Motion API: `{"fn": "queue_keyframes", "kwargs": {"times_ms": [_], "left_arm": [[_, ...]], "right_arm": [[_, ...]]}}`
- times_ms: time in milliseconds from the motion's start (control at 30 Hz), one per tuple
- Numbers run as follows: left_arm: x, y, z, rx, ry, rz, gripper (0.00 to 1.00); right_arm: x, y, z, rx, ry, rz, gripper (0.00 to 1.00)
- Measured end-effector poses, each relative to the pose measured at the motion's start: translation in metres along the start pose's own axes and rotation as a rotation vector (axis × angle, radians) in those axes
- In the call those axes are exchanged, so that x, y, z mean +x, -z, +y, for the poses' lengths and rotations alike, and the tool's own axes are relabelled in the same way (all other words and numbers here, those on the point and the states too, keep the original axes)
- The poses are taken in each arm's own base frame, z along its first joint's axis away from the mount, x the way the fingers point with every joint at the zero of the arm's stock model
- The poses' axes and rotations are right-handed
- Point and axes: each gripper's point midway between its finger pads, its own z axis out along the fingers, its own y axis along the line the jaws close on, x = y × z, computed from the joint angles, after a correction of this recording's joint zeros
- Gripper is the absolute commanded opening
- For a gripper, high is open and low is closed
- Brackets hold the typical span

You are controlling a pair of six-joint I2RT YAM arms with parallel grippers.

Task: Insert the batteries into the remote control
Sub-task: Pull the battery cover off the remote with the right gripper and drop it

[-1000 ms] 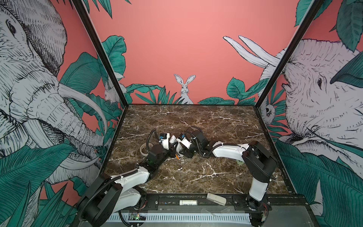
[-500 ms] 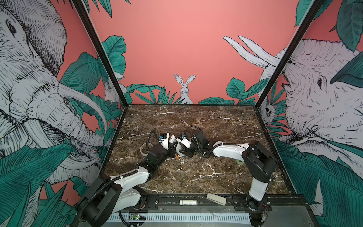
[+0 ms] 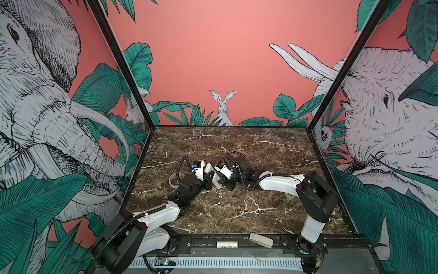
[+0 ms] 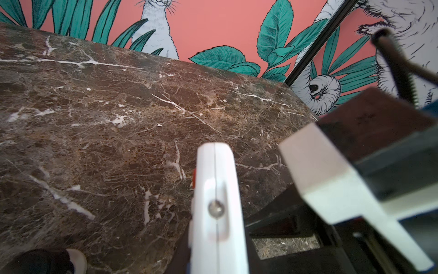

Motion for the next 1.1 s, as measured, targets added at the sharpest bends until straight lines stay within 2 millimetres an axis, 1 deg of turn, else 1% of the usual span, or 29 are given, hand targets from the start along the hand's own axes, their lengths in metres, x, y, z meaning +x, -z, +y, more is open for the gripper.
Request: {"fn": "queue_keyframes", "kwargs": {"times_ms": [200,300,400,533,633,700,767,900,1033,1100], "left_arm": [[-0.001,-0.001,0.0,-0.001,-0.001,0.001,0.03],[-0.001,-0.001,0.0,-0.001,-0.001,0.001,0.02],[-0.001,-0.001,0.0,-0.001,-0.001,0.001,0.02],[-0.001,-0.001,0.0,-0.001,-0.001,0.001,0.02],[-0.001,-0.001,0.0,-0.001,-0.001,0.002,0.02],[-0.001,0.0,0.0,-0.002,-0.001,0.002,0.02],[-0.001,0.001,0.0,-0.004,-0.001,0.005,0.02],[0.0,0.001,0.0,-0.004,-0.006,0.007,0.03],[-0.001,0.001,0.0,-0.004,-0.006,0.006,0.03],[-0.001,0.001,0.0,-0.003,-0.006,0.006,0.02]], "right_arm": [[-0.015,0.02,-0.004,0.029,0.0,-0.053,0.25],[-0.018,0.029,-0.012,0.061,-0.025,-0.057,0.25],[-0.012,0.037,-0.027,0.11,-0.075,-0.032,0.25],[0.0,0.045,-0.047,0.176,-0.149,0.03,0.26],[0.007,0.051,-0.058,0.224,-0.192,0.07,0.28],[0.014,0.053,-0.062,0.25,-0.223,0.1,0.31],[0.025,0.055,-0.063,0.268,-0.264,0.142,0.34],[0.044,0.06,-0.06,0.287,-0.339,0.193,0.34],[0.071,0.065,-0.047,0.289,-0.389,0.241,0.32],[0.08,0.066,-0.042,0.285,-0.402,0.261,0.32]]}}
